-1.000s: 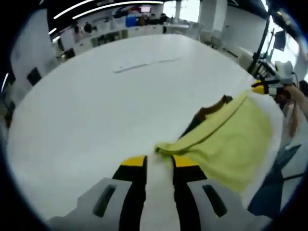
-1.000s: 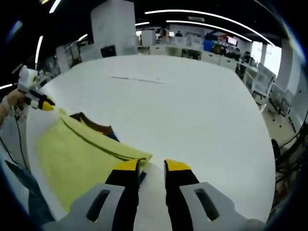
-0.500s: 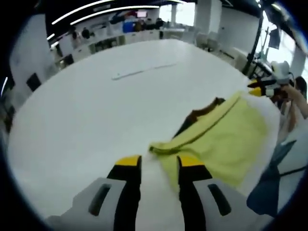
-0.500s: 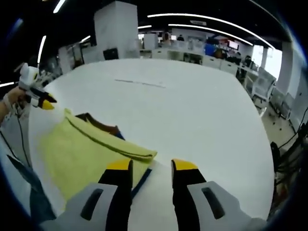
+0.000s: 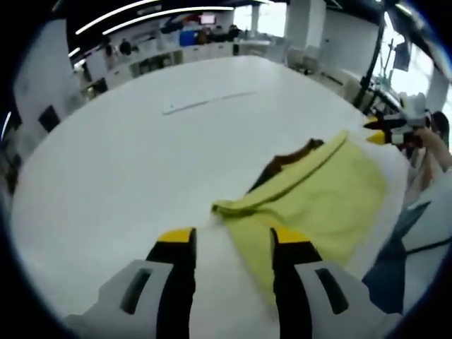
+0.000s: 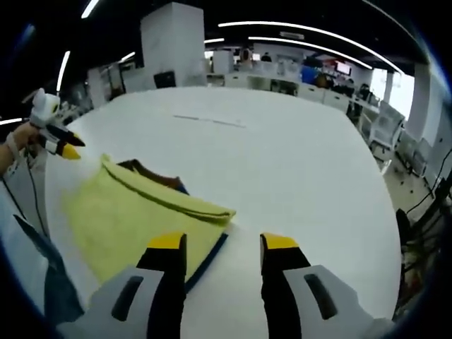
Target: Fold the garment on the visible template until the final outline fits inside the template.
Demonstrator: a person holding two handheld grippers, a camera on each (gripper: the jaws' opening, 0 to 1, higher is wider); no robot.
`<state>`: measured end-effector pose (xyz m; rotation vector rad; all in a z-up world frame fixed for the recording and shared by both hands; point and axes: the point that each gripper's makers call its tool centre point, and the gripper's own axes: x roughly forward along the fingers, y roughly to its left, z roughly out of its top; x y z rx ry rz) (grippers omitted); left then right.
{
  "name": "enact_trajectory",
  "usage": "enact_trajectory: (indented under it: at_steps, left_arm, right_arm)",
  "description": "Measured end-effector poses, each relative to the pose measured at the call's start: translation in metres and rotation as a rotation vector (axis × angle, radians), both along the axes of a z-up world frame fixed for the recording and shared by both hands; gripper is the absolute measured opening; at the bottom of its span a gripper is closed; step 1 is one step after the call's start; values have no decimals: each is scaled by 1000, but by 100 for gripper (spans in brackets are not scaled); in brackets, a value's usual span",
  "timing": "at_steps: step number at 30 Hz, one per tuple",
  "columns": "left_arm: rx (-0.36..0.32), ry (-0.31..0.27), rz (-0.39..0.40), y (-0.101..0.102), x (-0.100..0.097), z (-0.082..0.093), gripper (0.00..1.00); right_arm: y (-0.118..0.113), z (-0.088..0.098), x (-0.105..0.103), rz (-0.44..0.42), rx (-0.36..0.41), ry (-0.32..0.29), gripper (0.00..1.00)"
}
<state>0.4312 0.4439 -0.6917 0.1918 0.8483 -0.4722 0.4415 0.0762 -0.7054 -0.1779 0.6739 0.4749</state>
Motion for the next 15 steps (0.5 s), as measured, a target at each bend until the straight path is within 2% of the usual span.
enact_trajectory:
  at_steps: [9, 12, 15]
  left_arm:
    - [-35, 2, -26, -11, -10, 4, 49]
    - [-24, -14, -25, -10, -11, 5, 57]
    - [-20, -3, -23, -9, -14, 5, 57]
  right_arm:
    - [0, 2, -6, 8, -5, -12, 52]
    - [-2, 3, -9, 3, -2, -14, 53]
    - [-2, 3, -12, 1, 0, -17, 55]
